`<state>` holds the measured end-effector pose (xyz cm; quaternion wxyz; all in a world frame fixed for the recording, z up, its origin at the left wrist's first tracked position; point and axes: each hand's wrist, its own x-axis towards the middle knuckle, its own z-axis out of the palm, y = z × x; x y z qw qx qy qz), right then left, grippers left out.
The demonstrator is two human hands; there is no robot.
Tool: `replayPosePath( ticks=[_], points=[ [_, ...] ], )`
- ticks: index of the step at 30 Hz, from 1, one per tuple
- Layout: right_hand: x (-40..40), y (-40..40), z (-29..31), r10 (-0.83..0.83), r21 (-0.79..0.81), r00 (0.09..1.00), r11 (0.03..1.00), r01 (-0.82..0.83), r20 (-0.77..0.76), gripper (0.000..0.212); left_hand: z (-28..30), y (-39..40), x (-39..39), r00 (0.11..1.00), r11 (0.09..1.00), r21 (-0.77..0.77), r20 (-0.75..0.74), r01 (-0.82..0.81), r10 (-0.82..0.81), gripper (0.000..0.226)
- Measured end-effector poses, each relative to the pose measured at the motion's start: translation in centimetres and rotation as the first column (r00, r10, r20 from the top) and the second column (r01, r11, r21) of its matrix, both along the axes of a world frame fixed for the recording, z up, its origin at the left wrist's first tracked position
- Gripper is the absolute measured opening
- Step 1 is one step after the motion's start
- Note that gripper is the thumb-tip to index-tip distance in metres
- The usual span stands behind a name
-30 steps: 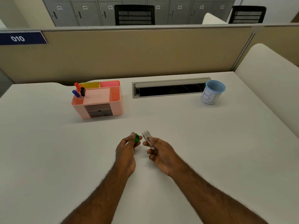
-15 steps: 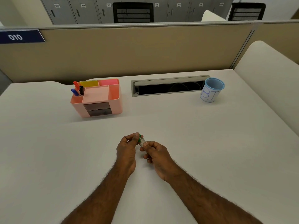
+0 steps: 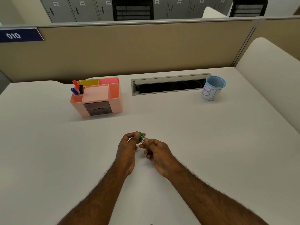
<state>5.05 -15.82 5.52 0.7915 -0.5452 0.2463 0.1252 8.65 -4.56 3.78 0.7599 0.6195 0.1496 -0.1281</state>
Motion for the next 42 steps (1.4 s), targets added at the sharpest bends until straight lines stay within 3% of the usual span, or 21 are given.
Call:
replayPosePath(
  ticks=[12,18,22,29,37,42],
  points=[
    [0.1,0.0,0.8,-0.009,0.08,1.0,0.997,0.01,-0.012,0.013,0.6,0.6,0.5,1.0,0.994,-0.109,0.008,0.009,-0.008,0.017],
    [-0.1,0.4,0.8,0.018,0.05,1.0,0.999,-0.018,0.0,0.012,1.0,0.7,0.6,0.999,0.999,-0.023,-0.002,-0.04,0.04,0.021],
    [0.0,0.3,0.9,0.007,0.037,1.0,0.999,-0.007,0.009,0.012,1.4,0.9,1.0,1.0,0.996,-0.091,-0.021,-0.023,0.021,0.008],
    [0.3,0.0,1.1,-0.006,0.086,1.0,0.996,0.004,0.026,0.014,1.6,1.0,1.4,1.0,0.983,-0.185,0.002,0.019,-0.019,0.016],
    [0.5,0.5,0.9,-0.031,0.028,0.999,0.999,0.03,0.041,0.016,1.5,0.9,1.2,0.999,0.998,-0.07,0.048,-0.006,0.009,0.011],
    [1.0,0.7,1.1,-0.072,0.193,0.997,0.978,0.077,-0.031,0.019,1.8,1.0,1.5,0.998,0.998,-0.07,0.059,0.001,0.003,0.01]
  ],
)
